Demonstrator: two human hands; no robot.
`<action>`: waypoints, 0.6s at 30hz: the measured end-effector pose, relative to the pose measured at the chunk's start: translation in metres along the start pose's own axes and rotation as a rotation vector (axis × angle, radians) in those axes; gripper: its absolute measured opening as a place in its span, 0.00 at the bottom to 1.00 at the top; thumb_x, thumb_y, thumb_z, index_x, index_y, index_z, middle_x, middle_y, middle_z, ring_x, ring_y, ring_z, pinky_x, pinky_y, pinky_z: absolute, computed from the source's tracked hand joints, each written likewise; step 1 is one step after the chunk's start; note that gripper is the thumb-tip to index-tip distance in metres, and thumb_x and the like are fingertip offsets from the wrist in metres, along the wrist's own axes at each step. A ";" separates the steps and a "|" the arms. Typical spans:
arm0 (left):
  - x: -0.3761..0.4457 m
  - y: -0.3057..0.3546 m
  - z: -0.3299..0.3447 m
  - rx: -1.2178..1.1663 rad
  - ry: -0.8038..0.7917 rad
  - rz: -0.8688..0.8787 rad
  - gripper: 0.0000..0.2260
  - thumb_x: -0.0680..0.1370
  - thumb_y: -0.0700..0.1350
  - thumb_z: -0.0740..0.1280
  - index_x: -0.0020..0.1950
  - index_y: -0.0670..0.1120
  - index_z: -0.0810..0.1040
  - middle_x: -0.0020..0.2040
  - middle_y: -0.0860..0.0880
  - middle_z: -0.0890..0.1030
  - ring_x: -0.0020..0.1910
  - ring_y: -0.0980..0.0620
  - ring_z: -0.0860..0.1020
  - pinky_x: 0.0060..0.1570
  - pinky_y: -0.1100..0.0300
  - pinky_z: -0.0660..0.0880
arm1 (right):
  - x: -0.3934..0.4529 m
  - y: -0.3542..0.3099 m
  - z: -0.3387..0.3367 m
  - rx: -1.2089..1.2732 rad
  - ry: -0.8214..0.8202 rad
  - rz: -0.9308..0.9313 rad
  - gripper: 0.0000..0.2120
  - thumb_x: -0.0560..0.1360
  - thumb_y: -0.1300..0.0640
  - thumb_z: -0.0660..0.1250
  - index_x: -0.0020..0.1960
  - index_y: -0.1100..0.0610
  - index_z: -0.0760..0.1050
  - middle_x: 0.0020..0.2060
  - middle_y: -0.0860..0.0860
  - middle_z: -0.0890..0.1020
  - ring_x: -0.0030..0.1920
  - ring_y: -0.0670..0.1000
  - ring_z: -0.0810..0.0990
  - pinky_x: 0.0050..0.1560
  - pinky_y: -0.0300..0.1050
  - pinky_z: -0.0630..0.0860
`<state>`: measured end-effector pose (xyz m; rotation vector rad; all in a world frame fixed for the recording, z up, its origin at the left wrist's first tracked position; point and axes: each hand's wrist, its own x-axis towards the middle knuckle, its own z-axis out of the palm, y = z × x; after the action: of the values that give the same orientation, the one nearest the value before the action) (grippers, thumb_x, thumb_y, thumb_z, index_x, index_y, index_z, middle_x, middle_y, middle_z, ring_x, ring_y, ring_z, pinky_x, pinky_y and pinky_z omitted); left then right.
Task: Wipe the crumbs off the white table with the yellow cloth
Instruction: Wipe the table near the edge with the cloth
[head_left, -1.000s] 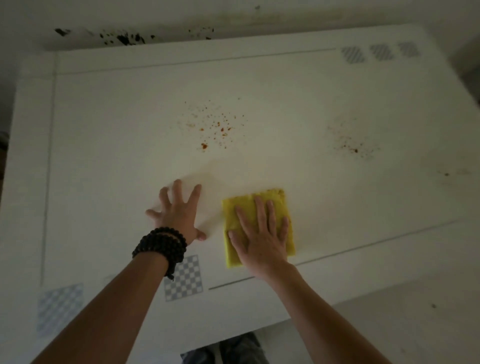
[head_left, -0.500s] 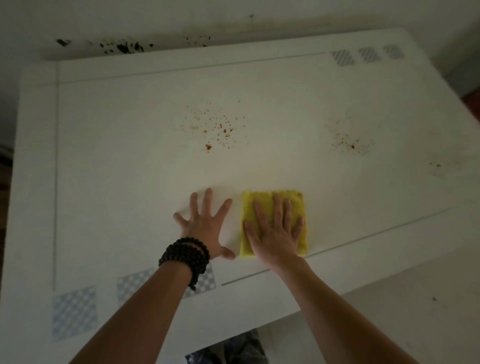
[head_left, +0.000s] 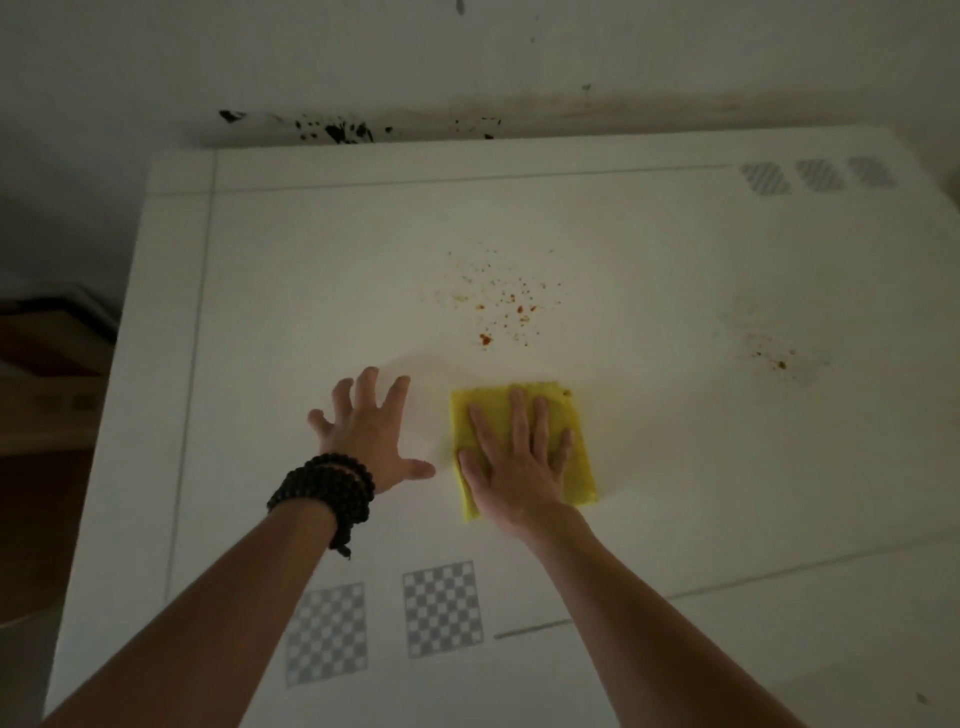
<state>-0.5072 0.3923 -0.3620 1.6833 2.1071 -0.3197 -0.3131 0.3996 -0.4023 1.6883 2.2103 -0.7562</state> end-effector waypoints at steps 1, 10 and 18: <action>0.009 -0.001 -0.002 0.002 0.019 -0.007 0.51 0.63 0.70 0.71 0.77 0.56 0.47 0.77 0.47 0.45 0.74 0.41 0.48 0.66 0.36 0.58 | 0.011 -0.003 -0.004 0.000 -0.005 -0.007 0.30 0.79 0.31 0.40 0.75 0.32 0.29 0.75 0.48 0.23 0.71 0.55 0.17 0.65 0.65 0.19; 0.099 -0.015 -0.036 0.009 -0.123 -0.150 0.66 0.51 0.74 0.73 0.74 0.60 0.31 0.76 0.48 0.32 0.74 0.37 0.37 0.66 0.30 0.53 | 0.129 -0.042 -0.065 -0.041 0.011 -0.123 0.29 0.81 0.34 0.42 0.79 0.34 0.37 0.77 0.50 0.26 0.73 0.56 0.19 0.66 0.66 0.20; 0.113 -0.027 -0.047 -0.015 -0.087 -0.130 0.60 0.52 0.72 0.74 0.73 0.62 0.42 0.74 0.48 0.44 0.71 0.39 0.49 0.62 0.39 0.61 | 0.126 -0.043 -0.058 -0.071 -0.005 -0.203 0.28 0.80 0.33 0.40 0.78 0.33 0.35 0.77 0.49 0.24 0.72 0.55 0.18 0.67 0.68 0.22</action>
<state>-0.5617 0.5049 -0.3744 1.4999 2.1530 -0.4081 -0.3845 0.5253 -0.4064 1.4431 2.4011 -0.7180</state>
